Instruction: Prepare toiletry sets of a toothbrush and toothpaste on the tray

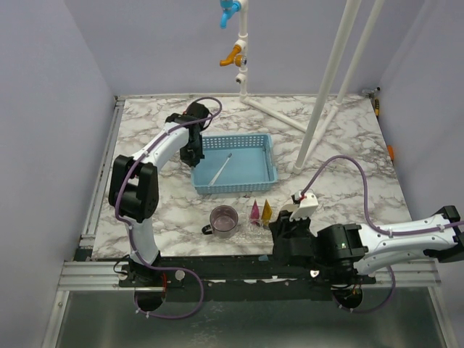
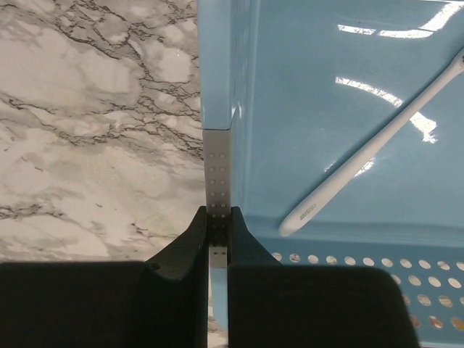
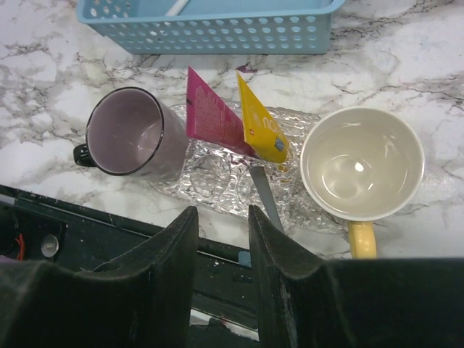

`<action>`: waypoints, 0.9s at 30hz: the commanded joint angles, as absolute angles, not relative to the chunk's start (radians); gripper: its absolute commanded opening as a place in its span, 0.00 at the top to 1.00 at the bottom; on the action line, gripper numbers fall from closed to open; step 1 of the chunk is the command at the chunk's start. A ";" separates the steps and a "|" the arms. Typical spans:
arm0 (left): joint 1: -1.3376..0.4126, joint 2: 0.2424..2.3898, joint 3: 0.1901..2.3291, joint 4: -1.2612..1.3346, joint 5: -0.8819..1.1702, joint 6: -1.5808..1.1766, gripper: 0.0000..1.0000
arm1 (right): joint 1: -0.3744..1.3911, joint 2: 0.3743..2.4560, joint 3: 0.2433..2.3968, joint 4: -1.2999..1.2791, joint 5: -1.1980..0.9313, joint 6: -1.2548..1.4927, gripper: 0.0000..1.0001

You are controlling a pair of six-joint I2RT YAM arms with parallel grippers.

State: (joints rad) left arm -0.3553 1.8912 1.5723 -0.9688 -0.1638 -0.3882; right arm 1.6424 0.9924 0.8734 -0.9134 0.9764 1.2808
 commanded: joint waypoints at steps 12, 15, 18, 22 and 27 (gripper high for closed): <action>-0.354 1.836 1.436 -0.836 -0.048 -0.454 0.69 | 1.526 1.147 1.124 -0.922 0.947 1.074 0.54; -0.354 1.798 1.413 -0.824 -0.044 -0.457 0.57 | 1.412 1.200 1.171 -0.856 0.850 0.937 0.54; -0.354 1.757 1.393 -0.815 -0.039 -0.459 0.51 | 1.366 1.283 1.265 -0.850 0.842 0.856 0.54; -0.354 1.695 1.383 -0.808 -0.023 -0.472 0.44 | 1.288 1.410 1.396 -0.834 0.783 0.765 0.53; -0.354 1.604 1.389 -0.823 -0.025 -0.476 0.40 | 1.178 1.529 1.499 -0.780 0.697 0.708 0.53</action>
State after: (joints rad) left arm -0.3546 1.6932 1.3888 -0.8310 -0.0460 -0.4618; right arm 1.2533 1.4616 1.4330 -0.8318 0.7918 0.8024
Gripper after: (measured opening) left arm 0.578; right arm 0.464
